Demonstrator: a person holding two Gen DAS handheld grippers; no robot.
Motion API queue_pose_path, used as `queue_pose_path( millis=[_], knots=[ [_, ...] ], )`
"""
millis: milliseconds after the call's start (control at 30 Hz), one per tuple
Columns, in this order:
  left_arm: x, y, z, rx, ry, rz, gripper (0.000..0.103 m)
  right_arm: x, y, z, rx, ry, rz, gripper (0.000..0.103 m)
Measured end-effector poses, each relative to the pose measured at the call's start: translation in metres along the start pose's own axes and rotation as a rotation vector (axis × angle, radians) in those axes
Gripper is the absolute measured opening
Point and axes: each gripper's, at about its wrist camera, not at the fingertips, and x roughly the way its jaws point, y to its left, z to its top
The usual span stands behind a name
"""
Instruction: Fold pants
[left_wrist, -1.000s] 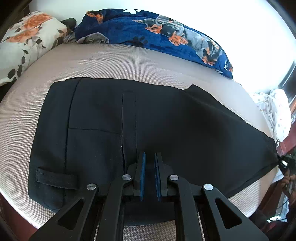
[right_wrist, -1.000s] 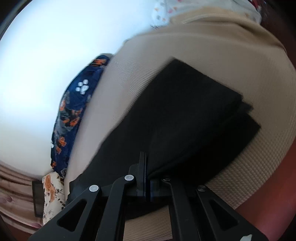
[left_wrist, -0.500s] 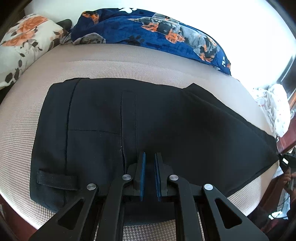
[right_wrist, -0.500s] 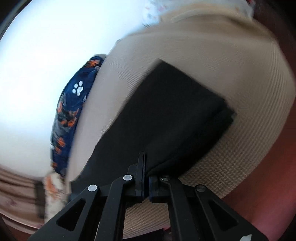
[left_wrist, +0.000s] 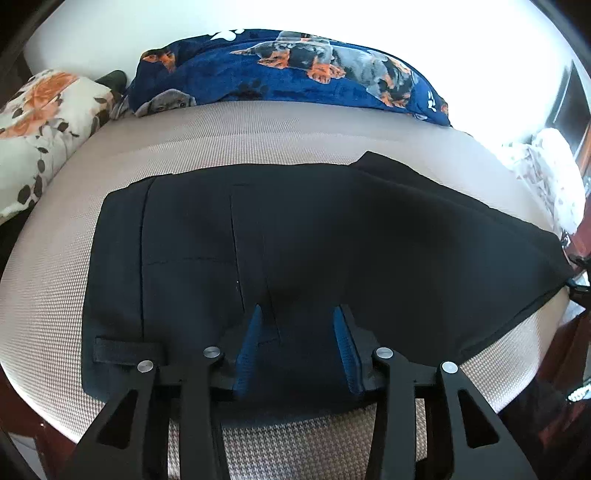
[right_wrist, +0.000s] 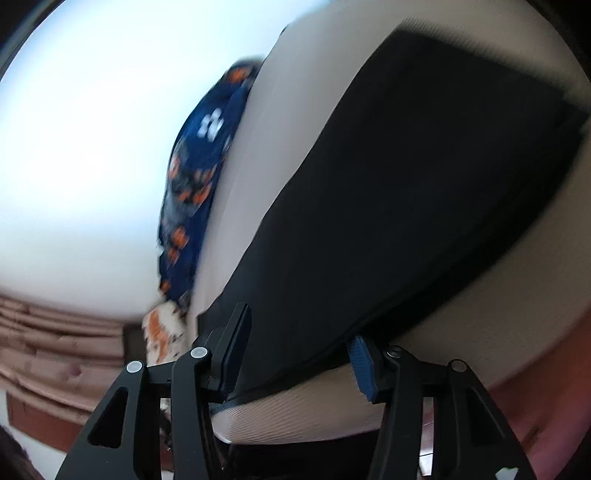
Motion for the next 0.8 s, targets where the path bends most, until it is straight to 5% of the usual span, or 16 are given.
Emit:
queue_pose_path(
  millis=[100, 267, 600, 733, 800],
  knots=[
    [-0.002, 0.007, -0.001, -0.031, -0.004, -0.012, 0.043, 0.027, 0.022, -0.015, -0.104, 0.072, -0.065, 0.011],
    [-0.002, 0.023, 0.000, -0.072, 0.006, -0.003, 0.043, 0.043, 0.034, -0.027, -0.211, 0.135, -0.177, 0.002],
    [-0.002, 0.036, -0.001, -0.077, 0.017, 0.012, 0.043, 0.031, -0.005, -0.018, -0.026, 0.201, -0.044, 0.003],
    [-0.001, 0.034, -0.001, -0.054, 0.025, 0.025, 0.044, -0.013, -0.027, 0.007, 0.050, 0.093, -0.016, 0.027],
    [-0.001, 0.034, 0.000, -0.055, 0.026, 0.019, 0.048, -0.054, -0.049, 0.025, 0.102, -0.035, -0.047, 0.027]
  ],
)
